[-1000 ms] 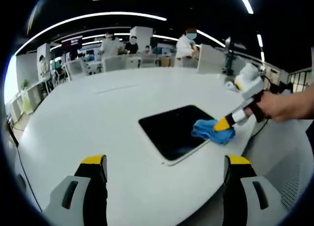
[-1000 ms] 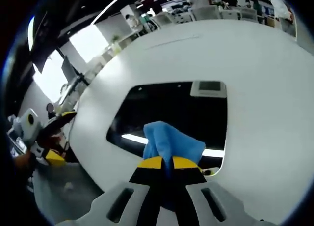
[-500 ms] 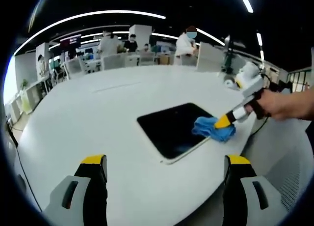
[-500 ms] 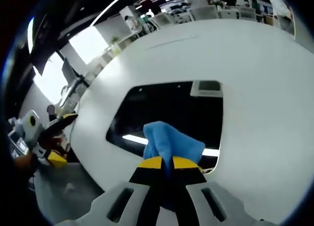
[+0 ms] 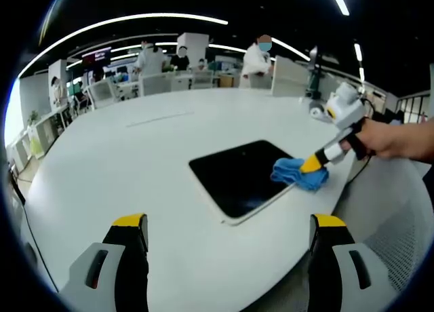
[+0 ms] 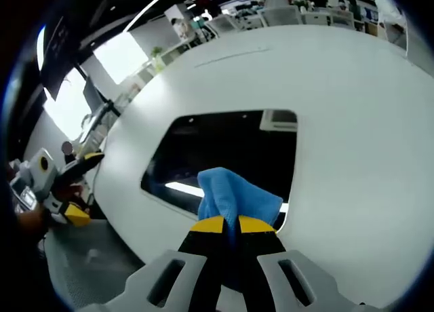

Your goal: Wipe the mirror surface with the cleaning cloth until all visible marks leave the cleaned area.

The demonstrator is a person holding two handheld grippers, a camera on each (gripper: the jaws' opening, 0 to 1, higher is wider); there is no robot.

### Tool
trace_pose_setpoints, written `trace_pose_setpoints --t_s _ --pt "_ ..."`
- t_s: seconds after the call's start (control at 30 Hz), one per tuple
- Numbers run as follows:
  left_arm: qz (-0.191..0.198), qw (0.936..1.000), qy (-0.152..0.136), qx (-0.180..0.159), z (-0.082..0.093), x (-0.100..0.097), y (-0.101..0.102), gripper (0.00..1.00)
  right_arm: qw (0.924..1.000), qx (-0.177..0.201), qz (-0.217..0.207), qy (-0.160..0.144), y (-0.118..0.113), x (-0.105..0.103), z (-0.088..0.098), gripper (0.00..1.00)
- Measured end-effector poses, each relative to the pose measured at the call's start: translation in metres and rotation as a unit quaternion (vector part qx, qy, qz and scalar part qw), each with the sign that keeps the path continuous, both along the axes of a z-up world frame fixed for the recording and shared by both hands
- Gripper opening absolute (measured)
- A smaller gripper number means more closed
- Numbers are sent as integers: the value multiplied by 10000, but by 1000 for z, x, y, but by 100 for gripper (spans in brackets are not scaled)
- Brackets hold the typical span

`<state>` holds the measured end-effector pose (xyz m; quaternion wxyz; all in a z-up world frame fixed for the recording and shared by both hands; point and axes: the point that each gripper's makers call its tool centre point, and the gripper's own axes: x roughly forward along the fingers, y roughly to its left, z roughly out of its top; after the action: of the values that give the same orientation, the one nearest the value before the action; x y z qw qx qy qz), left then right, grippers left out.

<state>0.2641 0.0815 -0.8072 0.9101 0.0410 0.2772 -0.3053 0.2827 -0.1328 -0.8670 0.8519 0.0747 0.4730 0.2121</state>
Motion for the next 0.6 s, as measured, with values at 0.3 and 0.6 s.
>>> trace_pose_setpoints --t_s 0.3,0.6 --pt "10 10000 0 -6 0 0 1 99 9996 64 -279 80 -12 0 0 0" --pt "36 10000 -12 -16 0 1 1 99 9990 -36 -436 79 -20 -1 0 0"
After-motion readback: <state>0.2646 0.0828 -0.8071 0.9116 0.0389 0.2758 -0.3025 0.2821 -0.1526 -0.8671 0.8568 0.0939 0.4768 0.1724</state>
